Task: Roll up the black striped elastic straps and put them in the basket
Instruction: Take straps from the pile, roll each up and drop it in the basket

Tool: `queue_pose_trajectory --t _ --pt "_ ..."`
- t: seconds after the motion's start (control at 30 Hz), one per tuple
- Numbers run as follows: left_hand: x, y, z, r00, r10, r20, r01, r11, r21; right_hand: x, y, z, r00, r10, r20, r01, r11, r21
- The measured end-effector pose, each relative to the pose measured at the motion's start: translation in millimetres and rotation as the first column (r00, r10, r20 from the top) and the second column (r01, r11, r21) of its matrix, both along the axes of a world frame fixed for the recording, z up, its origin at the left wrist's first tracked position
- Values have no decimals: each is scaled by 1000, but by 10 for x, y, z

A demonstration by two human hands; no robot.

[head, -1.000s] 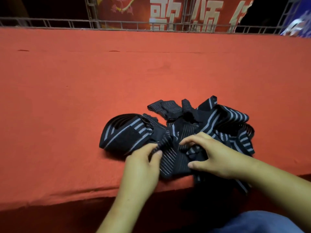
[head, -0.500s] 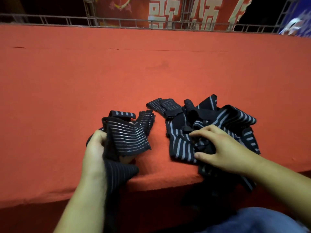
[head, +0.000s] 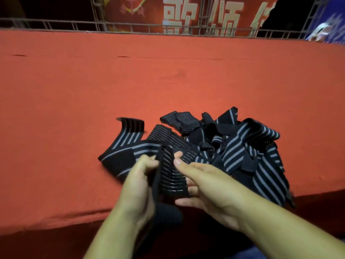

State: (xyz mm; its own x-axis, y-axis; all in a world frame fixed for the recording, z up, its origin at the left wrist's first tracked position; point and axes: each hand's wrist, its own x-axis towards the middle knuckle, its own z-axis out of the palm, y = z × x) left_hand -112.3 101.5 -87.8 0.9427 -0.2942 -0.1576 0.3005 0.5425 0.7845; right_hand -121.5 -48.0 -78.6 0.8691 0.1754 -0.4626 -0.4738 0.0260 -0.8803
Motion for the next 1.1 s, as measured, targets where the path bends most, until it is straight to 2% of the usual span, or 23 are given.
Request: queue_pose_trajectory --t 0.07,0.13,0.27,0.33,0.4,0.47,0.57,0.6,0.67,0.7,0.77,0.87,0.93,1.1 --pt "13 -62 -98 997 -56 61 52 997 64 -11 36 -9 993 -110 -39 115 984 139" --pt "22 -120 -169 990 -73 119 56 988 143 -17 -2 -39 988 -138 -74 150 969 197" --pt "122 -164 -289 983 -57 174 21 978 207 -60 -206 -112 995 -83 -54 87 993 75" --pt "168 -162 -359 961 -83 263 -11 941 338 -112 -289 -163 993 -86 -76 93 990 103" --pt "193 -127 -430 924 -132 358 -95 829 551 -191 -340 -171 997 -41 -72 49 992 112" --pt "202 -57 -496 911 -157 381 -197 646 737 -246 -427 -202 997 -7 -73 13 995 95" --pt "182 7 -503 900 -203 386 -227 538 812 -345 -503 -134 998 -51 -28 53 995 82" --pt "173 0 -502 884 -241 401 -253 474 843 -373 -511 -105 996 -89 -12 90 993 73" --pt "187 -17 -551 833 -266 485 -404 304 863 -413 -528 -131 991 -136 5 136 991 16" --pt "213 -26 -587 802 -243 546 -487 265 832 -420 -520 -130 989 -147 18 148 987 -69" --pt "230 -29 -581 768 -155 622 -569 281 773 -425 -544 -156 984 -104 143 141 950 -277" --pt "194 -17 -433 787 -74 612 -534 415 737 -393 -545 -141 938 -3 348 164 886 -435" --pt "139 -3 -310 814 -101 571 -444 526 725 -338 -538 -136 902 62 427 152 880 -450" --pt "95 38 -217 786 -260 561 -285 653 701 -182 -490 -120 815 200 544 99 877 -470"
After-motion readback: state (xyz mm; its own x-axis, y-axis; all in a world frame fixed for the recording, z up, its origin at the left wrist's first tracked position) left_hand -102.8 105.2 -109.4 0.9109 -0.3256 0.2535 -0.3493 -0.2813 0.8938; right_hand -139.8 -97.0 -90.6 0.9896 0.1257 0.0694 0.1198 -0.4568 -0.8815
